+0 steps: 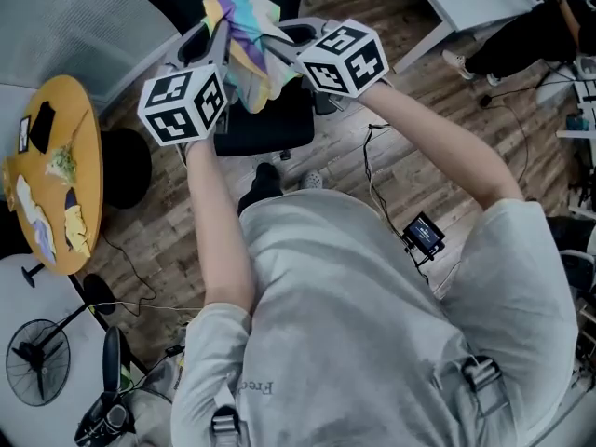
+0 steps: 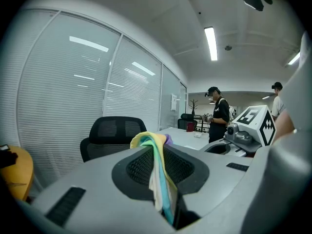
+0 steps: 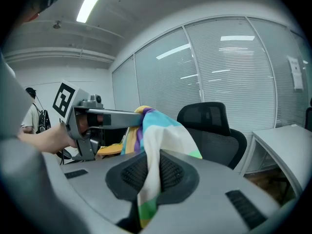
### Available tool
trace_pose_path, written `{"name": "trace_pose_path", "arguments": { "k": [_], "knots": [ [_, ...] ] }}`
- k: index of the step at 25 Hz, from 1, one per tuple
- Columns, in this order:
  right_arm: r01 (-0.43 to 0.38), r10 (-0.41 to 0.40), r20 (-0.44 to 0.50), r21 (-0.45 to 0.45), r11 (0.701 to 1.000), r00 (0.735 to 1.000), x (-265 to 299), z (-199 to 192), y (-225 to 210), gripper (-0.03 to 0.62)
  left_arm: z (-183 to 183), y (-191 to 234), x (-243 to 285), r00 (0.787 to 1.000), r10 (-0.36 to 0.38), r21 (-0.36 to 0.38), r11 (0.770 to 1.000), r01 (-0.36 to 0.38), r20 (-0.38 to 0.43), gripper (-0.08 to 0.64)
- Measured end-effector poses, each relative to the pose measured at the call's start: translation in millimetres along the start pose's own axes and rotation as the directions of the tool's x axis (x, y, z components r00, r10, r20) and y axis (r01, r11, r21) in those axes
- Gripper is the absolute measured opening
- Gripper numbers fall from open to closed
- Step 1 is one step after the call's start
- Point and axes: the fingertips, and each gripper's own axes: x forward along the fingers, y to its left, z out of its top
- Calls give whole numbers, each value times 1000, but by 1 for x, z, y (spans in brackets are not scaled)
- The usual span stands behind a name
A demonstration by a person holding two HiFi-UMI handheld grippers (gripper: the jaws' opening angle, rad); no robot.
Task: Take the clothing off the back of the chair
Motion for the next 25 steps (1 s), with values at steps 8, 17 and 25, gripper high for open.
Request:
{"name": "trace_pose_path", "arguments": {
  "k": [8,17,25],
  "knots": [
    [48,-50,50,38,998,998,-7,-5,10,40,-6,-6,-9,1000,-9,-17,1000,9,-2,71],
    [172,-196,198,134,976,960,4,9,29,38,-3,12,-27,1000,9,-31,999,-8,21,71],
    [220,-243,212,127,967,947,-7,6,47,38,-7,2,-54,996,70,-13,997,-70,61,71]
  ]
}}
